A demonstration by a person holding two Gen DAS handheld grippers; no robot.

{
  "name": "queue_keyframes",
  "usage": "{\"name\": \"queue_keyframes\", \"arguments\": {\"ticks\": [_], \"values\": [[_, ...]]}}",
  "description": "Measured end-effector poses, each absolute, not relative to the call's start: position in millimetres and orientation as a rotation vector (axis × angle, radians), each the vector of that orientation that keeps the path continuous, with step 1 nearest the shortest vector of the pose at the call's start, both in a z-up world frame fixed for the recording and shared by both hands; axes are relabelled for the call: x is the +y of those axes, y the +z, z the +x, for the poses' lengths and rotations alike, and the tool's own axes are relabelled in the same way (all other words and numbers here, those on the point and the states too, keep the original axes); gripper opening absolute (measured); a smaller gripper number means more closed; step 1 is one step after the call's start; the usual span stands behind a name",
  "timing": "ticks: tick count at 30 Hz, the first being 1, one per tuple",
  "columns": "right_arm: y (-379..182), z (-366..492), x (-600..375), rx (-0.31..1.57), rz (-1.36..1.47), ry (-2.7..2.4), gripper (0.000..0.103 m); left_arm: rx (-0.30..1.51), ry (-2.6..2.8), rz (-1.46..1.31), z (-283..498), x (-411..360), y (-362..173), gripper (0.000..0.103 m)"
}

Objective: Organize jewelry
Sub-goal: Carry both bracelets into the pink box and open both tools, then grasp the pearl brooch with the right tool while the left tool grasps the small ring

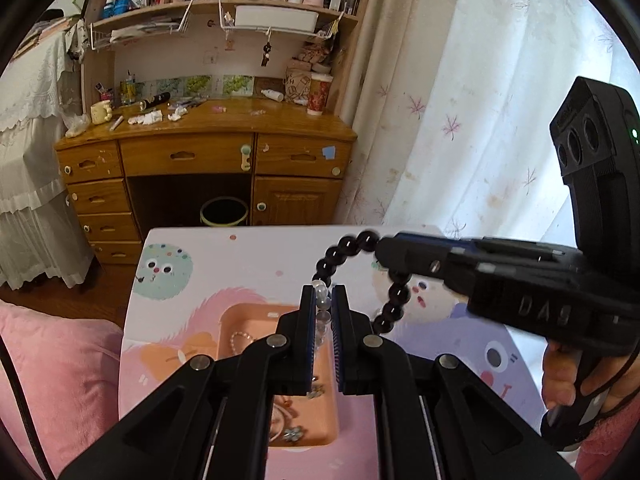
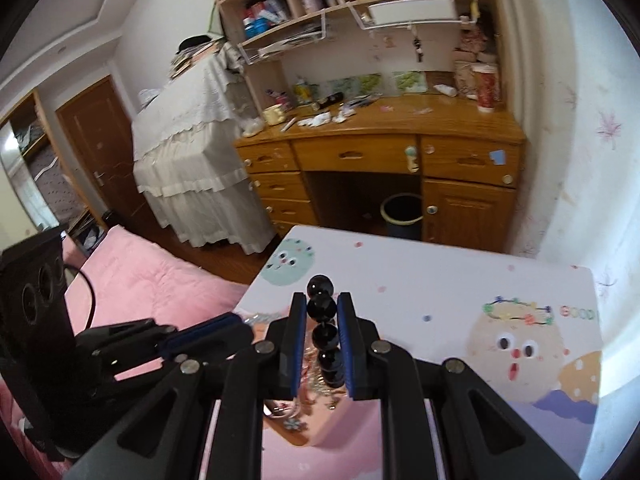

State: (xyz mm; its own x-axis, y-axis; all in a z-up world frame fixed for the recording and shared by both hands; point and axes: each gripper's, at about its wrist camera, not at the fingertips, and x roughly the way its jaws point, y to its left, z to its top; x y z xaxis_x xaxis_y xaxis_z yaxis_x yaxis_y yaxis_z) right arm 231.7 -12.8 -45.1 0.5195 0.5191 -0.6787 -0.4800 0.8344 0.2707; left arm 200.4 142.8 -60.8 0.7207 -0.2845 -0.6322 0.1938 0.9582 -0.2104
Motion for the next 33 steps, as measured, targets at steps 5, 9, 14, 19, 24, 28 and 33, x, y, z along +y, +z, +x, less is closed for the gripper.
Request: {"name": "queue_keyframes", "arguments": {"ticks": [5,9,14,19,24,28,33], "values": [[-88,225,5,0.879,0.032,0.604,0.015,0.793,-0.287,-0.152,206,157,-101,0.006],[-121,219,11,0.911,0.011,0.604,0.018,0.901,-0.265,-0.135,215,160,-132,0.021],[-130,215,0,0.915,0.047,0.567,0.031,0.975,-0.244,-0.137,221,169,-146,0.059],[-134,220,-18,0.921,0.023,0.495,0.036,0.986,-0.266,-0.15,222,165,-146,0.077],[-141,232,-41,0.95,-0.037,0.412,0.036,1.003,-0.289,-0.139,217,140,-146,0.089],[-142,239,-61,0.953,-0.154,0.369,0.041,1.003,-0.332,-0.151,211,108,-145,0.089],[-143,246,-89,0.934,-0.298,0.363,0.052,1.023,-0.356,-0.196,204,68,-154,0.091]]}}
